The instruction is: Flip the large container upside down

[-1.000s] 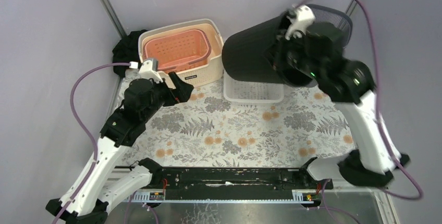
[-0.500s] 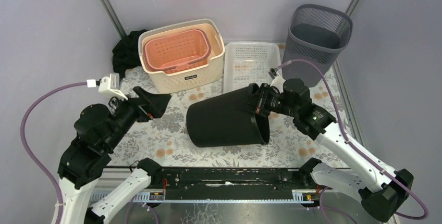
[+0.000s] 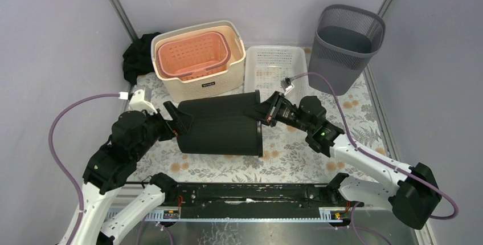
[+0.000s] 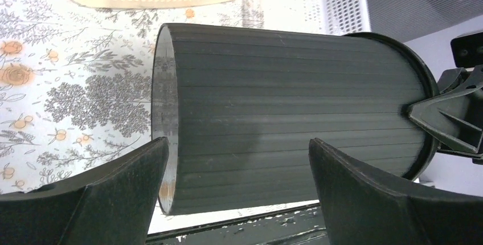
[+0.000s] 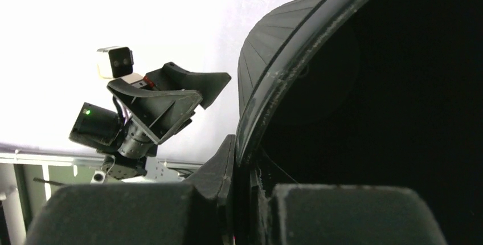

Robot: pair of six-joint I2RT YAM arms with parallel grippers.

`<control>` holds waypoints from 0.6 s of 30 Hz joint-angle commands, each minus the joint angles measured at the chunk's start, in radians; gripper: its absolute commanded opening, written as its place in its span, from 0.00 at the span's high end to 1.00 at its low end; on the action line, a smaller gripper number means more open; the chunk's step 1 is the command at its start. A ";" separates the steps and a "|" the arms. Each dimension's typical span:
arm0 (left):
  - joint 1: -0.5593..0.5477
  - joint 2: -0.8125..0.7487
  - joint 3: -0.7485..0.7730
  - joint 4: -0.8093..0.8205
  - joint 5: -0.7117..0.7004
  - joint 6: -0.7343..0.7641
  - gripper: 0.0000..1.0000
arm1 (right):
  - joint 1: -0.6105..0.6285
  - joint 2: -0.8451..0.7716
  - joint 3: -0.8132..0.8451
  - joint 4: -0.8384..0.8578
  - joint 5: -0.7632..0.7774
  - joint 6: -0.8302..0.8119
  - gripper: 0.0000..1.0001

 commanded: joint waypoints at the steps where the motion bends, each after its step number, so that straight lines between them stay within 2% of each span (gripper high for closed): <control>1: -0.004 0.006 -0.034 0.036 -0.042 -0.007 0.00 | 0.006 0.019 -0.045 0.312 0.047 0.082 1.00; 10: -0.004 0.001 -0.100 0.030 -0.099 -0.023 0.00 | 0.008 0.069 -0.141 0.423 0.074 0.099 1.00; 18: -0.004 0.019 -0.166 0.043 -0.177 -0.045 0.00 | 0.012 0.148 -0.219 0.636 0.086 0.169 1.00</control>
